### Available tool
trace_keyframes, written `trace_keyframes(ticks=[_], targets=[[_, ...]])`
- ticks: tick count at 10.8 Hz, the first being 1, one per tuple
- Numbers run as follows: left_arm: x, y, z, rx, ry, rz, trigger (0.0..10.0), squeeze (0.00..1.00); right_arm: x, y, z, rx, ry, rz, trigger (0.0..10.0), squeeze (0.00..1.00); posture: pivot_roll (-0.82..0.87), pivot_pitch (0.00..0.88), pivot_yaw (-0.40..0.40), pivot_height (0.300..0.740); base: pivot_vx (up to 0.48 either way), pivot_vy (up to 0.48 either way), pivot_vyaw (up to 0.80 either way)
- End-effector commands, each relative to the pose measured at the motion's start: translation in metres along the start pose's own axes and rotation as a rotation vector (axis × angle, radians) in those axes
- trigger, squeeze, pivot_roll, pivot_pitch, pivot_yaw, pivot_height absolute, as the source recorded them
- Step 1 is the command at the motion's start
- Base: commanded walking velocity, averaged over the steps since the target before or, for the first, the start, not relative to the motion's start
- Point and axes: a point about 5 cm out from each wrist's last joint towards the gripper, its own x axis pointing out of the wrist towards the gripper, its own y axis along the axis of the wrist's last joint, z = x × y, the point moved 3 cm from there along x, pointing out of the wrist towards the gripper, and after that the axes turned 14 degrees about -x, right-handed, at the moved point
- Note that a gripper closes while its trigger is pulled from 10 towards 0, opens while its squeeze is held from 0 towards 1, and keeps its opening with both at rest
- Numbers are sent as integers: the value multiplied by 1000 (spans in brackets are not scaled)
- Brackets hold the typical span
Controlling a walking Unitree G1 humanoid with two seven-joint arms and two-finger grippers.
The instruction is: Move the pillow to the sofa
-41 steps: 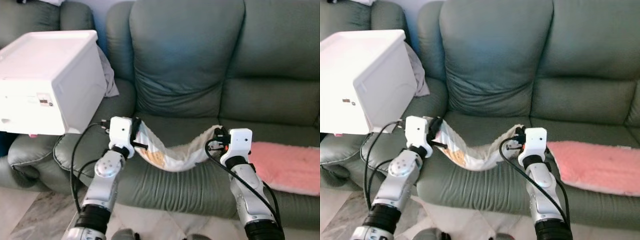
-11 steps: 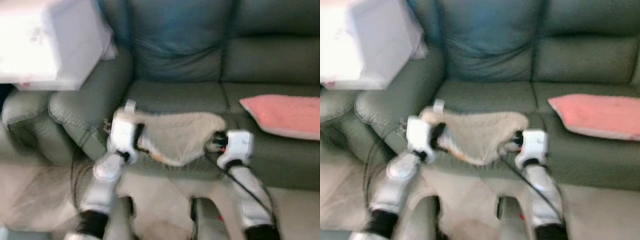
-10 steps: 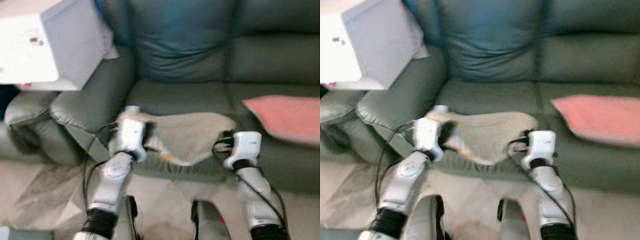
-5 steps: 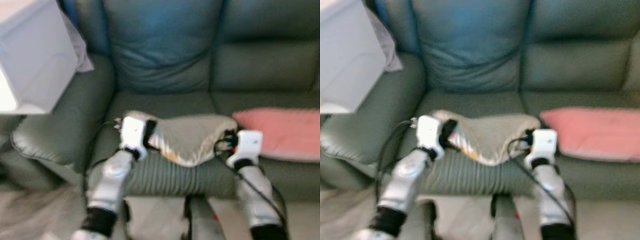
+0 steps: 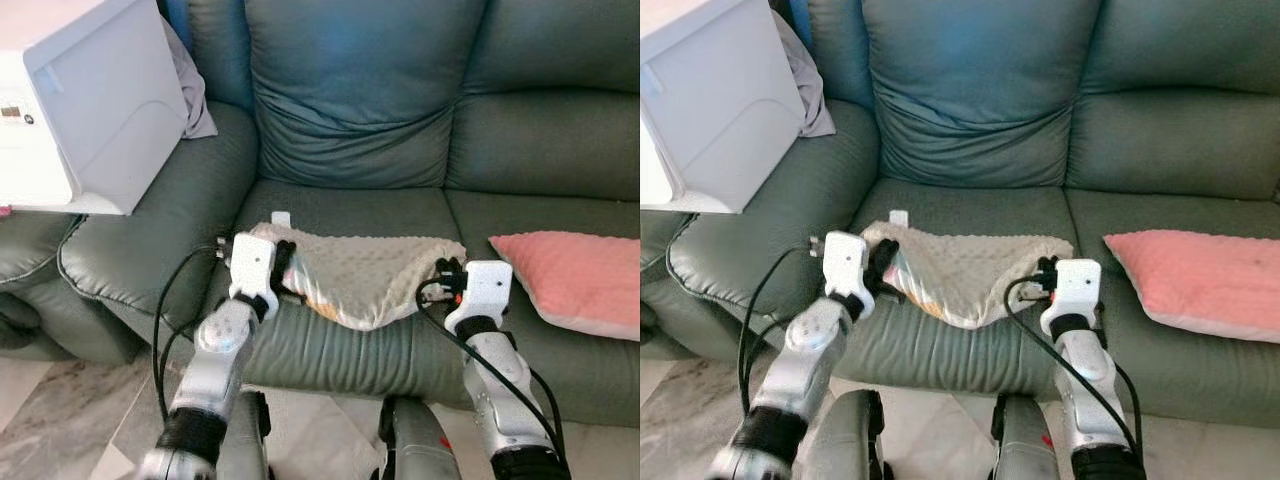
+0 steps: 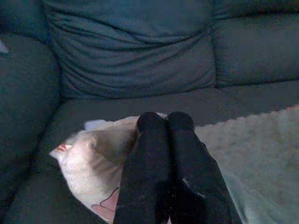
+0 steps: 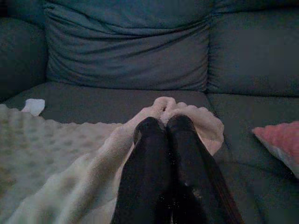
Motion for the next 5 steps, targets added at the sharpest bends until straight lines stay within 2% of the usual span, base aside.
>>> trace_keyframes(ticks=[1, 3, 5], targets=[[4, 5, -5, 26, 18, 15, 10000, 0, 5, 6, 4, 5, -13, 15, 10000, 0, -37, 15, 59, 616, 0, 0, 0], [27, 5, -13, 63, 62, -28, 10000, 0, 16, 8, 22, -19, -48, 6, 10000, 0, -55, 107, 74, 616, 0, 0, 0], [38, 10, -30, 98, 150, -42, 10000, 0, 21, 17, 34, -77, -63, 34, 10000, 0, -64, 191, 75, 616, 0, 0, 0]])
